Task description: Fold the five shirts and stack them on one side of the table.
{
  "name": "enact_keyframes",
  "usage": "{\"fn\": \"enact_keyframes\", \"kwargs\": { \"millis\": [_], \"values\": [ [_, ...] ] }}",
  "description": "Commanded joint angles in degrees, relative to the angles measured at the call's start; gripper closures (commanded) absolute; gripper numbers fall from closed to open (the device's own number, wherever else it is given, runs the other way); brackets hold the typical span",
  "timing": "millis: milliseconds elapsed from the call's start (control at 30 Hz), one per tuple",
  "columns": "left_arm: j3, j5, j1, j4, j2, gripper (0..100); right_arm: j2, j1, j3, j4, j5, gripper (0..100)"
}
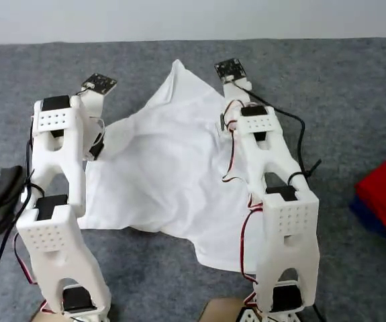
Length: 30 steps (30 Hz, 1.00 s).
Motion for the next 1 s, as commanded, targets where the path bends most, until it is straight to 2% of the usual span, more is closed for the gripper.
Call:
{"fn": "enact_keyframes", "kwargs": {
  "millis": [0, 233, 533, 833, 967],
  "values": [
    [-0.2, -0.5, 0.1, 0.2, -0.7, 99, -0.1, -0.3, -4.1, 2.4, -0.4, 79.7],
    [-0.4, -0.5, 0.1, -1.5, -0.7, 99, 5.4, -0.3, -16.0, 14.5, 10.9, 98.8],
    [-0.5, -0.5, 0.1, -1.4, -1.1, 99, 7.3, 0.7, -29.4, 33.5, 12.4, 98.8],
    [-0.6, -0.5, 0.1, -1.1, -1.2, 99, 7.4, 5.1, -45.3, 57.9, 12.7, 98.8],
    [-0.6, -0.6, 0.1, -1.1, -1.2, 99, 5.2, 9.1, -43.5, 57.6, 13.3, 98.9]
  ]
}}
